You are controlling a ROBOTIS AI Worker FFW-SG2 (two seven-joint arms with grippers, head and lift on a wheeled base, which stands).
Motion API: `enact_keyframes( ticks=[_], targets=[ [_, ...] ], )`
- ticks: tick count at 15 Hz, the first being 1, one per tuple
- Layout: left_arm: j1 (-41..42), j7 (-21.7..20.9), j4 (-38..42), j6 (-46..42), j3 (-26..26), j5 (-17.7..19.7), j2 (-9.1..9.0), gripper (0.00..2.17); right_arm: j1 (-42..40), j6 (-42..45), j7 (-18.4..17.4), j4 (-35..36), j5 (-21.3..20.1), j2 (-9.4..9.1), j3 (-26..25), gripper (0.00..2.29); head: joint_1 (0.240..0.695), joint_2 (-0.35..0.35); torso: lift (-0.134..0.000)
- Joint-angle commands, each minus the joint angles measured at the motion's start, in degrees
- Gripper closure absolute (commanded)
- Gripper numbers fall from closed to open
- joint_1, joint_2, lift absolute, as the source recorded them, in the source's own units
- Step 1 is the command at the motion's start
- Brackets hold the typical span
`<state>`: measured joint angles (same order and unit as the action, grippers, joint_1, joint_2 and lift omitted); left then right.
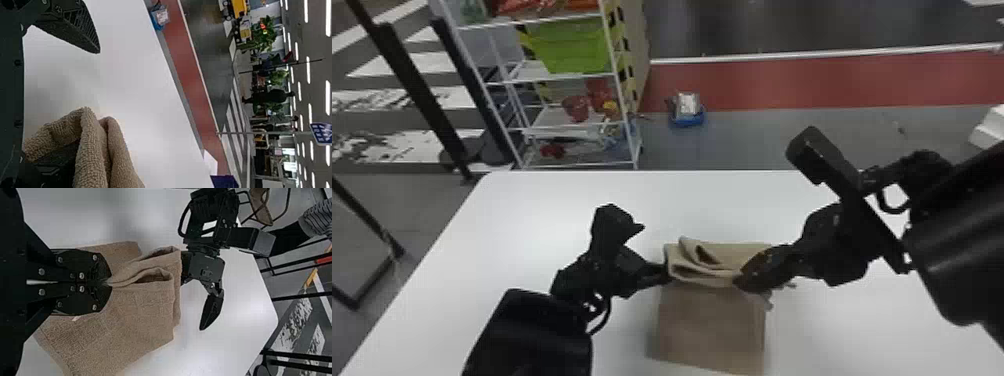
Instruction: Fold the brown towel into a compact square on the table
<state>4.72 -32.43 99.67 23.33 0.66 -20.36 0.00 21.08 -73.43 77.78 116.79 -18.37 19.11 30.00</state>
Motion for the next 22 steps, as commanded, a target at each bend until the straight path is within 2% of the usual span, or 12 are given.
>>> enact_keyframes(
  ticks=[1, 4, 6, 10, 15, 18, 22],
  targets=[
    [-0.7, 0.1, -1.1, 0.2, -0.6, 0.0, -0.15, 0.14, 0.0, -0.2, 0.5, 0.1, 0.0, -0.04, 0.0, 1.33, 0.695, 0.158, -0.124],
    [-1.1, -0.9, -1.4, 2.1, -1.0, -0.9, -0.15, 0.14, 0.5, -1.1, 0.5, 1.3, 0.8, -0.30, -0.6, 1.33, 0.695, 0.151, -0.124],
    [-0.5, -1.9, -0.8, 2.3, -0.4, -0.9, -0.15, 0.15, 1.4, -1.2, 0.5, 1.2, 1.2, -0.65, -3.4, 1.33, 0.695, 0.151, -0.124],
    [0.0, -1.9, 0.8, 3.0, -0.4, -0.8, -0.15, 0.15, 4.2, -1.1, 0.5, -2.2, 1.5, -3.46, -7.0, 1.33, 0.695, 0.143, -0.124],
    [2.0, -3.3, 5.6, 5.3, 0.3, -0.2, -0.15, 0.15, 4.4, -0.5, 0.5, -2.7, 1.2, -3.46, -7.1, 1.33, 0.695, 0.136, -0.124],
    [2.1, -5.3, 5.9, 8.1, 0.4, -0.6, -0.15, 0.15, 4.7, -0.2, 0.5, -3.4, 1.1, -3.90, -7.1, 1.33, 0.695, 0.140, -0.124],
    [1.5, -5.2, 4.8, 7.9, -0.4, -1.7, -0.15, 0.15, 4.6, -0.4, 0.5, -3.5, 1.1, -4.08, -7.7, 1.33, 0.695, 0.139, -0.124]
  ],
)
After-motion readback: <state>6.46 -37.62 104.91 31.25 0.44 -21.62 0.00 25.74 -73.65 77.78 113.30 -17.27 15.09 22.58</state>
